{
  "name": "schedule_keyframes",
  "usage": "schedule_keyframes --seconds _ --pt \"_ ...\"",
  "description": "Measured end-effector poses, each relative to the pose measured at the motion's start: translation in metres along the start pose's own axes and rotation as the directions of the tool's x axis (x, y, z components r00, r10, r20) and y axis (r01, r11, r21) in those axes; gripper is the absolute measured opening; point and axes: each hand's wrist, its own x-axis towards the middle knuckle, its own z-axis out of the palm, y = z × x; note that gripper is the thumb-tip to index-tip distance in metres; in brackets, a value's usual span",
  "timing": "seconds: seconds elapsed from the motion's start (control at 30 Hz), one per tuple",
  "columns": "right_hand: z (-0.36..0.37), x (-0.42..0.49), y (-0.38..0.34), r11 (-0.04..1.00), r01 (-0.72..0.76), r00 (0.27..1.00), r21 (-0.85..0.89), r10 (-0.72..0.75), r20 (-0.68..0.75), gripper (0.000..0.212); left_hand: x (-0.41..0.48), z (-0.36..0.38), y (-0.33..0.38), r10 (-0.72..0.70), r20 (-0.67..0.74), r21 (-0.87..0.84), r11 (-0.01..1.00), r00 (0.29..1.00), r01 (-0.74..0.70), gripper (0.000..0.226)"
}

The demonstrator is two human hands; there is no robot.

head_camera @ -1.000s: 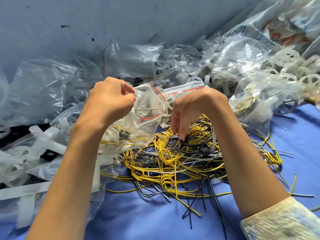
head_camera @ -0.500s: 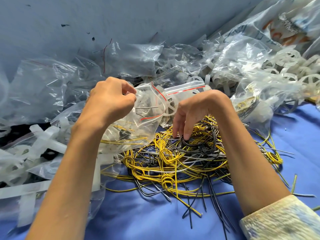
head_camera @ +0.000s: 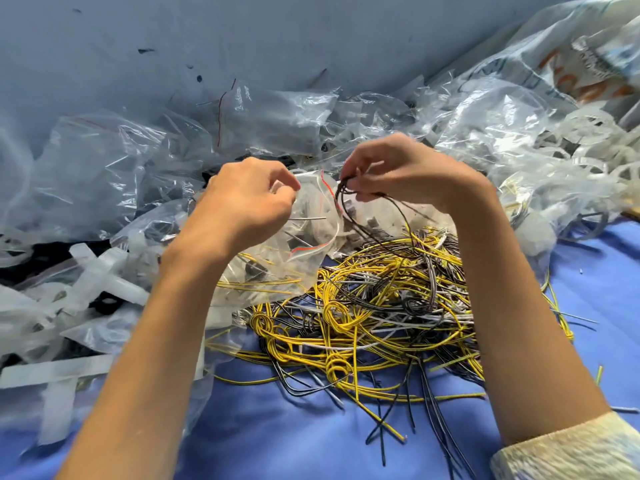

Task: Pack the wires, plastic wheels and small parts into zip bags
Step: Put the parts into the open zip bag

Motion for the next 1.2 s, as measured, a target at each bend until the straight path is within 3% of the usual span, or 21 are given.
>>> schedule_keyframes --seconds 0.33,0.5,0.7,0.97,1.2 --pt "0.008 0.000 -0.029 0.957 0.290 0.948 0.014 -0.285 -0.141 0.013 0.000 0.002 0.012 0.171 -0.133 -0.115 0.976 0.976 -0.186 0.028" --pt "0.008 -0.001 -0.031 0.943 0.314 0.939 0.111 -0.291 -0.182 0.012 0.000 0.002 0.010 0.085 -0.203 -0.245 0.960 0.976 -0.134 0.008" --pt "0.017 0.004 -0.036 0.922 0.350 0.925 0.164 -0.314 -0.213 0.013 0.001 0.001 0.007 0.005 -0.261 -0.306 0.948 0.965 -0.088 0.019" --pt "0.026 0.009 -0.043 0.945 0.328 0.905 -0.004 -0.316 -0.285 0.009 0.000 0.000 0.003 -0.008 -0.275 -0.339 0.937 0.962 -0.089 0.012" --pt "0.032 0.006 -0.048 0.930 0.324 0.928 -0.175 -0.348 -0.130 0.028 0.001 0.001 0.002 -0.137 -0.337 -0.478 0.877 0.932 -0.044 0.014"
